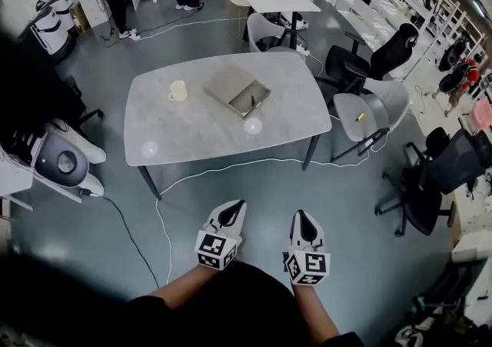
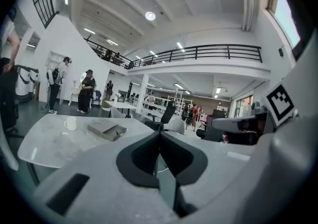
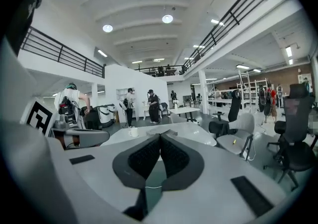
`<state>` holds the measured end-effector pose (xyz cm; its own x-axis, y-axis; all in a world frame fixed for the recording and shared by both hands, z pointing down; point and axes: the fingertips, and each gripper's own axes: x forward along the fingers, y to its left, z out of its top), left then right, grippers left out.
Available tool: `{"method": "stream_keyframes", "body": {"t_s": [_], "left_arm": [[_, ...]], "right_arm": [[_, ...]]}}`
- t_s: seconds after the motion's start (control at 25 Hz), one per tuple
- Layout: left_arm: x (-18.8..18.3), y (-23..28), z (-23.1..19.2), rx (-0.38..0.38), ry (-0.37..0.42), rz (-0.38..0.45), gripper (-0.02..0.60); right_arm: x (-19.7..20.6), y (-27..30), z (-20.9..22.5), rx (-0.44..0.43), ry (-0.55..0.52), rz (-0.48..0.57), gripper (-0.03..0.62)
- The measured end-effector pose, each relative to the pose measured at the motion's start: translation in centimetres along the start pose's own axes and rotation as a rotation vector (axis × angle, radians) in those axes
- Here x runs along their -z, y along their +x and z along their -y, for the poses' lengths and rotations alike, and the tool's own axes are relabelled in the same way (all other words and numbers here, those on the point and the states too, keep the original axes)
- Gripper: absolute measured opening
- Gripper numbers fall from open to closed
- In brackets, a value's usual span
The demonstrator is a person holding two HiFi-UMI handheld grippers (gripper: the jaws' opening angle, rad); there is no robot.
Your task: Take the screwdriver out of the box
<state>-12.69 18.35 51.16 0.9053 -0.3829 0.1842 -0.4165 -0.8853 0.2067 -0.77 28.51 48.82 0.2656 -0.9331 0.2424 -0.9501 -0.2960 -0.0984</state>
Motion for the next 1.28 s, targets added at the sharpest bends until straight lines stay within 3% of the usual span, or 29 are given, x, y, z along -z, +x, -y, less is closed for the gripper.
{"method": "stream_keyframes", "body": {"t_s": [0.24, 0.52, 0.8, 1.04, 1.28], "left_arm": [[-2.0, 6.4, -7.4, 0.002, -0.028, -0.004, 0.017], [-2.9, 12.3, -14.4, -0.010, -0.072, 0.013, 0.016], [-4.9, 15.2, -17.5, -0.008, -0.045, 0.021, 0.016], [-5.0, 18.6, -19.0, -0.029, -0.038, 0.015, 0.017], [-5.5, 22.5, -20.8, -0.069, -0.042, 0.011, 0.017]], "right_arm": [[-3.5, 9.4, 0.0, -0.018, -0.096, -0.053, 0.011], [-5.8, 19.6, -0.1, -0.033, -0.123, -0.066, 0.011], [-6.1, 24.3, -0.3, -0.046, -0.096, -0.068, 0.011], [-6.7, 27.0, 2.5, -0.026, -0.085, -0.055, 0.011], [-7.1, 32.0, 3.8, -0.075, -0.069, -0.043, 0.011]]}}
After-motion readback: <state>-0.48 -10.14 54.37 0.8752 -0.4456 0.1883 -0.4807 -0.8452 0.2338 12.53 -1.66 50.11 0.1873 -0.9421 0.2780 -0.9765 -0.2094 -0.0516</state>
